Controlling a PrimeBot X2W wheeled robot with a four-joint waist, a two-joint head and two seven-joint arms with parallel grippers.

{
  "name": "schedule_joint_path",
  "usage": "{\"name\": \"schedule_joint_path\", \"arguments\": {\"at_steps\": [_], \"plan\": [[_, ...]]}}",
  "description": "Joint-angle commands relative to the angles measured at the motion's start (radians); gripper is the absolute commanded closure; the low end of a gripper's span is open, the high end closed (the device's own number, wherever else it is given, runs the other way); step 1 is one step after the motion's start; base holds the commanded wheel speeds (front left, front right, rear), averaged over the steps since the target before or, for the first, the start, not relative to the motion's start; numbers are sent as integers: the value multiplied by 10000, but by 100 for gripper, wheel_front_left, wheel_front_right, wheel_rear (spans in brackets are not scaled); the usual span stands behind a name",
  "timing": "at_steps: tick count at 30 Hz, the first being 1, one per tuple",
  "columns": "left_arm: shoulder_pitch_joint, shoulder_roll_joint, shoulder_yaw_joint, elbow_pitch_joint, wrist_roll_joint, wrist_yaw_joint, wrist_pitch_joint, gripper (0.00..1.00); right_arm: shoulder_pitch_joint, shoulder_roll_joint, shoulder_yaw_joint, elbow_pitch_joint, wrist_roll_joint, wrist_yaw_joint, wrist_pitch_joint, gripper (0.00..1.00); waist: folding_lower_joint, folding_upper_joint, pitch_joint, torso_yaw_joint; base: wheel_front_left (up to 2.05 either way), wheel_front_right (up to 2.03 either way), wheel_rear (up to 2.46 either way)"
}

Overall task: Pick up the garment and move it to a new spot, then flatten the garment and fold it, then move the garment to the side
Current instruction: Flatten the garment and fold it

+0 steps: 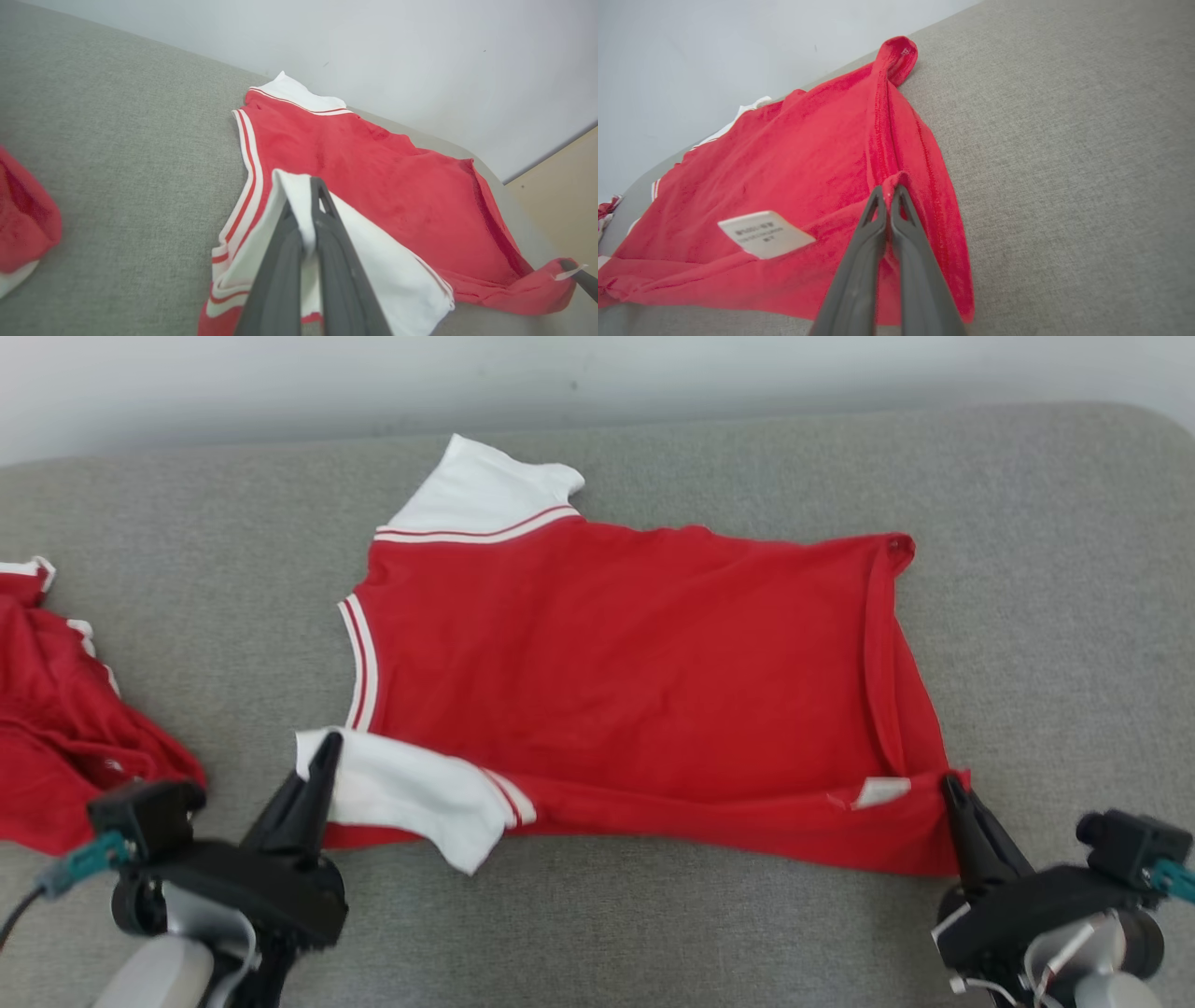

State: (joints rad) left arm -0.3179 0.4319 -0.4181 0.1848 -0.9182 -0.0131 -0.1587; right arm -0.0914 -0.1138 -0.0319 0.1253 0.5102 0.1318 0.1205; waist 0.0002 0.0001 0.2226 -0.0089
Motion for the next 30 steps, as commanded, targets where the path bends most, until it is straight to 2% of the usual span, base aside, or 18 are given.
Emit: {"name": "schedule_joint_path", "arguments": {"at_steps": [1, 4, 5, 6, 7, 8, 14, 19, 25, 30], "plan": [[-417, -84, -28, 460, 43, -134, 34, 100, -327, -78, 60, 354, -48, -23, -123, 100, -2, -1, 243, -176, 0, 0, 0], [-1014, -324, -176, 1372, 189, -301, -46, 100, -885, -152, 193, 1025, -128, -23, -388, 100, -2, -1, 291, -200, 0, 0, 0], [-1183, -369, -226, 1678, 328, -350, -156, 96, -1010, -200, 199, 1241, -171, -23, -509, 92, -2, -1, 278, -194, 0, 0, 0], [-1334, -455, -291, 1934, 429, -417, -303, 53, -1117, -209, 224, 1444, -191, -23, -641, 71, -2, -1, 247, -188, 0, 0, 0], [-1446, -560, -344, 2213, 481, -499, -432, 0, -1191, -206, 241, 1621, -154, -23, -779, 48, -2, -1, 211, -175, 0, 0, 0], [-1519, -642, -421, 2478, 570, -574, -529, 0, -1236, -207, 241, 1802, -52, -23, -882, 0, -2, -1, 158, -152, 0, 0, 0], [-1522, -950, -312, 3438, 837, -929, -992, 0, -901, -570, 427, 2213, 176, -23, -1589, 0, -2, -1, -246, 8, 0, 0, 0], [-814, -823, -67, 3463, 1138, -1017, -1057, 0, -201, -870, 597, 2030, 120, -23, -1806, 0, -2, -1, -446, 128, 0, 0, 0], [-132, -834, -140, 3625, 1671, -1083, -1058, 0, 191, -805, 688, 2097, 75, -23, -1833, 0, -2, -1, -418, 86, 0, 0, 0], [-231, -970, -49, 3864, 1794, -1083, -1056, 0, -58, -707, 808, 2369, -29, -23, -1757, 0, -2, -1, -292, 21, 0, 0, 0]]}}
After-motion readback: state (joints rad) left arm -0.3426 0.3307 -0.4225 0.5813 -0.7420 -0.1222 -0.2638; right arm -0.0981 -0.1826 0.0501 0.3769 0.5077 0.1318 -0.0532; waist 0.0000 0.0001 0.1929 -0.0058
